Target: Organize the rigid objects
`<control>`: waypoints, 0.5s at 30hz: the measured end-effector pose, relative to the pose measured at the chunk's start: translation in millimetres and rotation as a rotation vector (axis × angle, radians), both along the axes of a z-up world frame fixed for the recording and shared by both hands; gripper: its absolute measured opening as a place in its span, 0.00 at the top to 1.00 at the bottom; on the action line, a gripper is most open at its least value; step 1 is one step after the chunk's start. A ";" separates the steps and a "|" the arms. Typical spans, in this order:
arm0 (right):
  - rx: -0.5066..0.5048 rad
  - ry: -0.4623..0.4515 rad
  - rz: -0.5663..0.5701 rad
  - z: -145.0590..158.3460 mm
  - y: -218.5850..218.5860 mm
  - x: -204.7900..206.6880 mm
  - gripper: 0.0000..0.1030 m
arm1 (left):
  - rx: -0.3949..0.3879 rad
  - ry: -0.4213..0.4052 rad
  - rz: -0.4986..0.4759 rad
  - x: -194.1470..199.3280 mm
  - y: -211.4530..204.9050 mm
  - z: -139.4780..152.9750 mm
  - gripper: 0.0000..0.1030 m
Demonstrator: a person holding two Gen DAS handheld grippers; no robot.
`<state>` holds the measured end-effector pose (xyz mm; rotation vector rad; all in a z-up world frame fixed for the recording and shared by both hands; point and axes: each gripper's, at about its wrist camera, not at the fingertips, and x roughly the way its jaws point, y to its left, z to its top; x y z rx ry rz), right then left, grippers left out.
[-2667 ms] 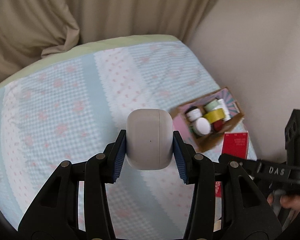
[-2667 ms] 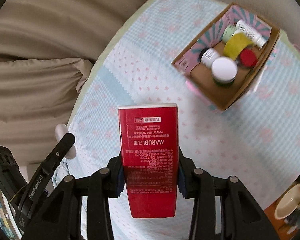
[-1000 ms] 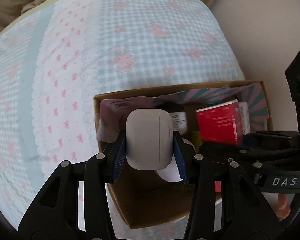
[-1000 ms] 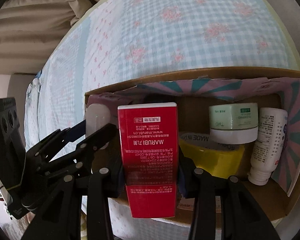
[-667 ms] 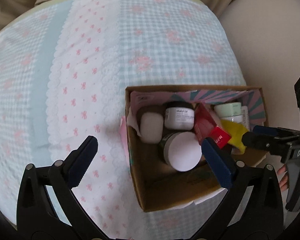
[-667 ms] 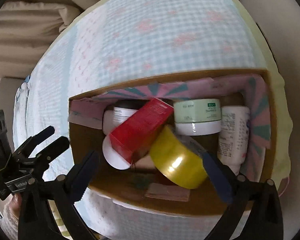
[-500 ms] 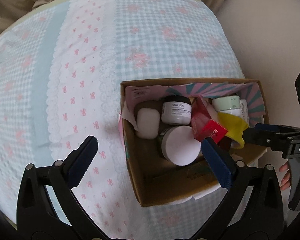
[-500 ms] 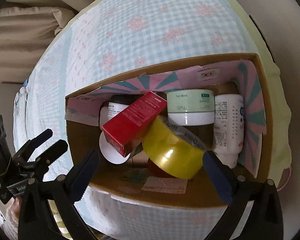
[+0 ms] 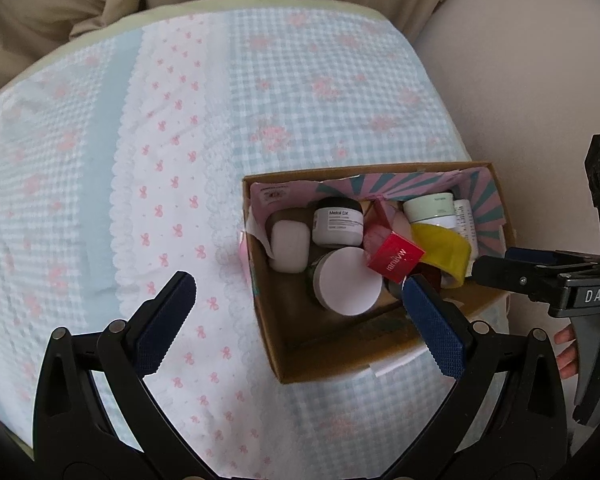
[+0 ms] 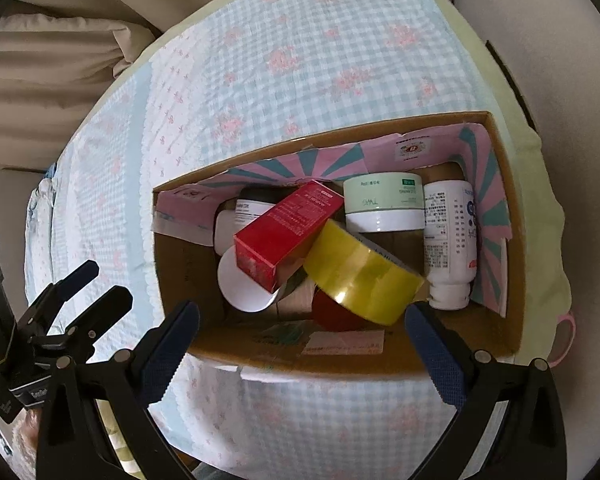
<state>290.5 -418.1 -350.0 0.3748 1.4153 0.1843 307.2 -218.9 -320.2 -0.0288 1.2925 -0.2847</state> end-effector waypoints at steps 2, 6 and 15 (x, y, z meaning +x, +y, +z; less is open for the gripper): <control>-0.020 -0.014 -0.004 10.4 2.9 -6.1 0.00 | -0.004 -0.015 0.003 -4.7 5.0 10.4 0.00; -0.050 -0.060 -0.018 40.9 12.7 -21.2 0.00 | -0.007 -0.078 0.019 -20.6 25.9 53.4 0.00; -0.172 -0.438 -0.007 198.7 72.2 -89.6 0.00 | -0.011 -0.403 0.084 -83.0 109.3 226.3 0.00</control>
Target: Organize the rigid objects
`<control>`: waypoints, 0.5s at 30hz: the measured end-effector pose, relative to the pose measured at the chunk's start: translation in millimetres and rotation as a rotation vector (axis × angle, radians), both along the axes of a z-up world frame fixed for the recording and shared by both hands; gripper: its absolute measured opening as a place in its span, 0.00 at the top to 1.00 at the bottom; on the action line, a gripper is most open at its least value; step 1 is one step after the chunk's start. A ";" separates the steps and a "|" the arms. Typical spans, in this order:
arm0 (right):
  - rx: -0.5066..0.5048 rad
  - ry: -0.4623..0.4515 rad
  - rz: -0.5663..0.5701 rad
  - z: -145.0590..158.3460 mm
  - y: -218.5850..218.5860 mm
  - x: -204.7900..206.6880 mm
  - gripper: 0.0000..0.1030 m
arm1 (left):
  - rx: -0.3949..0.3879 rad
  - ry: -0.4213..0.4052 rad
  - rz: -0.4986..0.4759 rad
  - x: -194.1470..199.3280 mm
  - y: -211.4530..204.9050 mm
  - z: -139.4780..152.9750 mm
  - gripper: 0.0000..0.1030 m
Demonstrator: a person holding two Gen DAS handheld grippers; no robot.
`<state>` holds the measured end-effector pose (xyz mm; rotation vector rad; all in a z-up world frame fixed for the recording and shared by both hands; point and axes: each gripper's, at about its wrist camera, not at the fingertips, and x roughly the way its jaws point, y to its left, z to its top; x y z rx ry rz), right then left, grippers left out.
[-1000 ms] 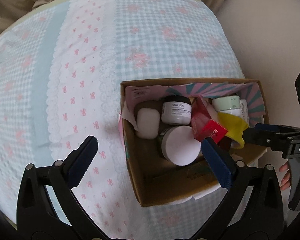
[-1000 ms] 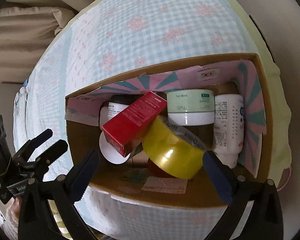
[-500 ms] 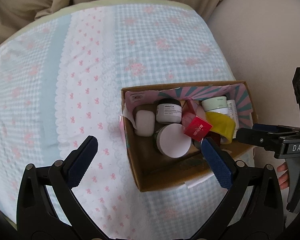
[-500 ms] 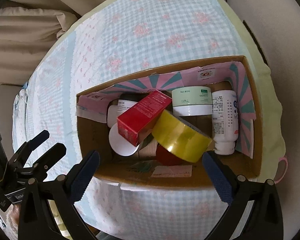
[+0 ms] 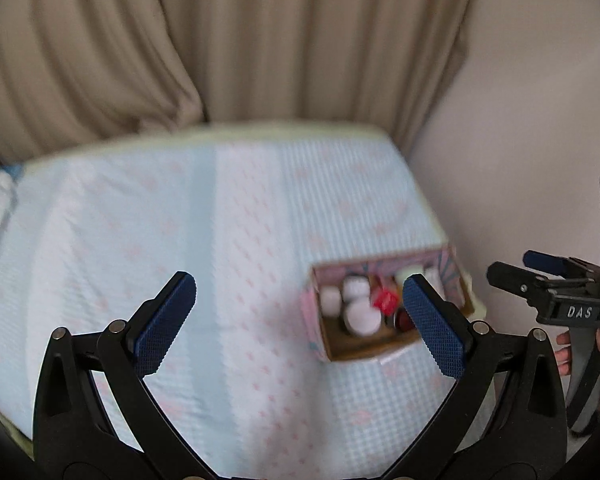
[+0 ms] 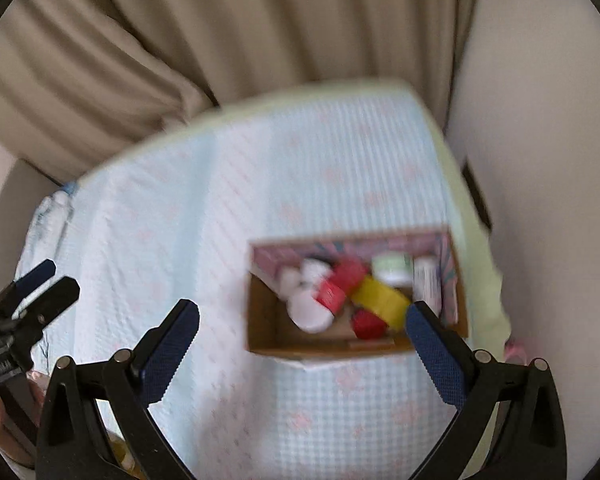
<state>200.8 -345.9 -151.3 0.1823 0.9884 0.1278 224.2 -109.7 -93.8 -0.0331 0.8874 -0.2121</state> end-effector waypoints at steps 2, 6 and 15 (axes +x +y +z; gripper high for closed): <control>-0.037 -0.122 -0.004 38.5 14.6 -23.1 0.00 | 0.004 -0.094 0.019 -20.1 15.4 39.1 0.00; -0.085 -0.344 -0.004 104.4 50.8 -73.6 0.00 | 0.037 -0.296 0.069 -70.2 41.6 103.7 0.00; -0.115 -0.585 -0.042 155.4 90.9 -157.2 0.00 | 0.042 -0.459 0.136 -154.4 84.0 138.9 0.00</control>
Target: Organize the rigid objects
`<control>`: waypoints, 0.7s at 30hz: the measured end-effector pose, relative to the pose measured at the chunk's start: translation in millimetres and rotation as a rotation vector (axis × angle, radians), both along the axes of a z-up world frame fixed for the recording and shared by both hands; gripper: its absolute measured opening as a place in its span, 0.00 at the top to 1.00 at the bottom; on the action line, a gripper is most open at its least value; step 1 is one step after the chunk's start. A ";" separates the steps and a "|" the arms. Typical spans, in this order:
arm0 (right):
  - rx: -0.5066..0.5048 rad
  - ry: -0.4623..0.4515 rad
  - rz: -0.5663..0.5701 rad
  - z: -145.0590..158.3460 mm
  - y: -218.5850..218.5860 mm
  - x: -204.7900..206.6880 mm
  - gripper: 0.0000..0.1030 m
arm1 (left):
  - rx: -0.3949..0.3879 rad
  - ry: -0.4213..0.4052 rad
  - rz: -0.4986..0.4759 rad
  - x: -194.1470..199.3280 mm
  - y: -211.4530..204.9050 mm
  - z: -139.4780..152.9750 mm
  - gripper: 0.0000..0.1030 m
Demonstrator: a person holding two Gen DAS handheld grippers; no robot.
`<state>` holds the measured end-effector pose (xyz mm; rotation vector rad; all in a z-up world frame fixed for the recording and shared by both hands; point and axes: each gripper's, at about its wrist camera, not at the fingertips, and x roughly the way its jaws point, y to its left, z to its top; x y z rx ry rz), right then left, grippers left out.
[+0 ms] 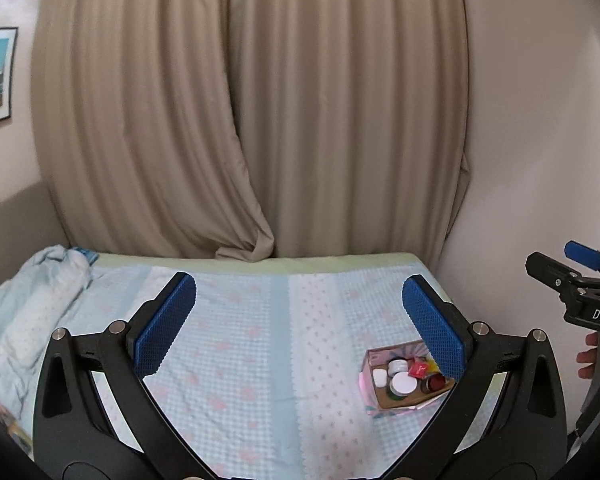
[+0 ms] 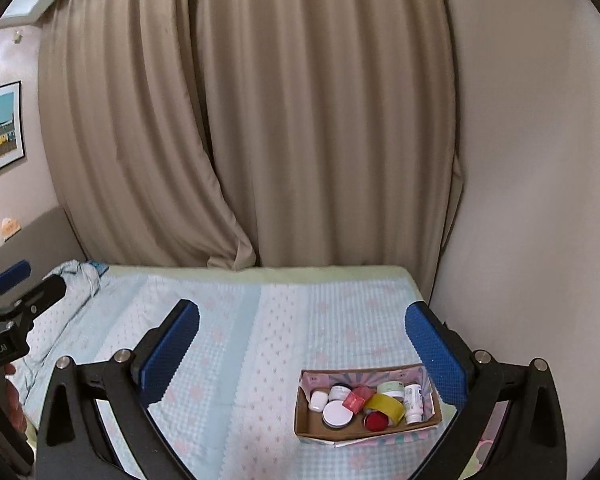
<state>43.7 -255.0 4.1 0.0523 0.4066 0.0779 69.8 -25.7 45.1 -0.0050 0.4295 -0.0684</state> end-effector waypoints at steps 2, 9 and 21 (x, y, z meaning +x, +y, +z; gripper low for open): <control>-0.008 -0.021 -0.004 -0.9 3.2 -8.4 0.00 | -0.012 -0.011 0.002 -9.3 3.7 -0.1 0.00; -0.033 -0.049 -0.014 1.5 13.6 -19.8 0.00 | -0.004 -0.033 -0.003 -25.6 5.3 -2.7 0.00; -0.041 -0.067 -0.038 4.8 18.2 -27.6 0.00 | 0.007 -0.031 -0.012 -31.1 -0.2 -1.5 0.00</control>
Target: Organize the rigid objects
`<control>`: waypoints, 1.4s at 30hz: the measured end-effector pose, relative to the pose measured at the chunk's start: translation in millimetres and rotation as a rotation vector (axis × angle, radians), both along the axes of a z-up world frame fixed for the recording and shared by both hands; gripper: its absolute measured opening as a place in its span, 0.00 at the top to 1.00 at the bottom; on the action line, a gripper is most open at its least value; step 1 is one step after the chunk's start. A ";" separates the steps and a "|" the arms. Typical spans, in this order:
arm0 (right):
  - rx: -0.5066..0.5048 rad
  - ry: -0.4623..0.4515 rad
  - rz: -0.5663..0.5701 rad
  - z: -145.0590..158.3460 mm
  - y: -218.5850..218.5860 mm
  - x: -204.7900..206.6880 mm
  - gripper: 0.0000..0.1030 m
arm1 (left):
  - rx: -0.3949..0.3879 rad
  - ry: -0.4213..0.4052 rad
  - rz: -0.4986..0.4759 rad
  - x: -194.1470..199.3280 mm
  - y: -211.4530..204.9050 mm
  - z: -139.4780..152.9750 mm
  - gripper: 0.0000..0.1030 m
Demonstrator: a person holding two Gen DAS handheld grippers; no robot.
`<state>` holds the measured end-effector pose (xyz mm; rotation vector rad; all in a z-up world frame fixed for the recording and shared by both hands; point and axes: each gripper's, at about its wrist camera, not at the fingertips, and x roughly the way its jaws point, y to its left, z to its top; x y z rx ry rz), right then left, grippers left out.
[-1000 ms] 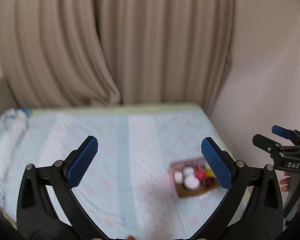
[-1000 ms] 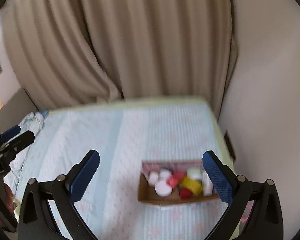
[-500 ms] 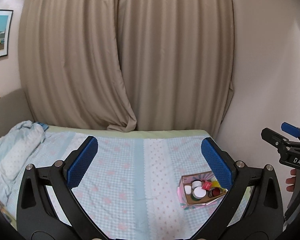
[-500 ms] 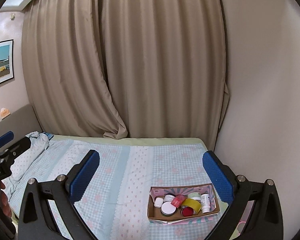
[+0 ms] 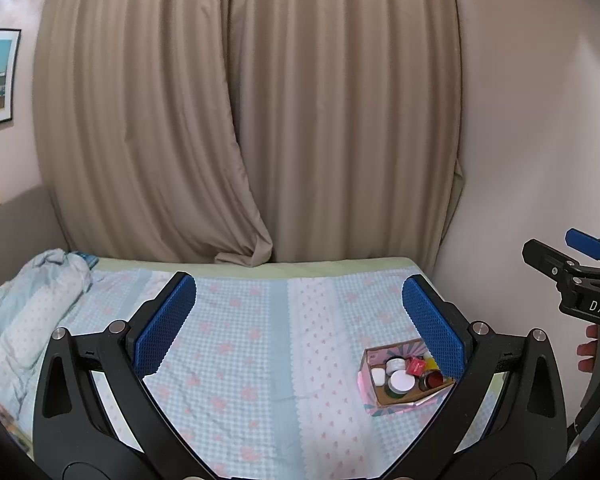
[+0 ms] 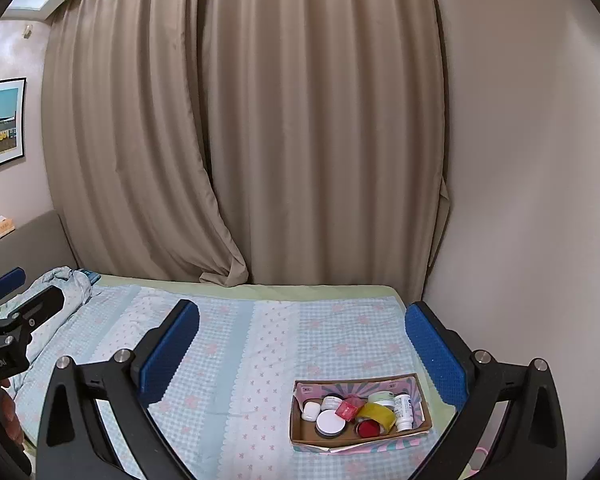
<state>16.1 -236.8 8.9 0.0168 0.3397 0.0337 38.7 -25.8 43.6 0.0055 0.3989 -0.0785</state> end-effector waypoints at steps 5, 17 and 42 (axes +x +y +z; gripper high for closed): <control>0.000 0.001 0.000 -1.9 -0.2 1.8 0.00 | -0.002 -0.001 -0.002 -2.7 1.3 1.0 0.00; 0.009 0.001 0.000 -1.6 0.1 -1.8 0.00 | -0.002 0.002 0.000 -1.7 5.9 2.0 0.00; 0.002 -0.002 -0.004 0.0 3.4 10.3 0.00 | -0.031 -0.028 0.019 3.6 13.7 1.1 0.00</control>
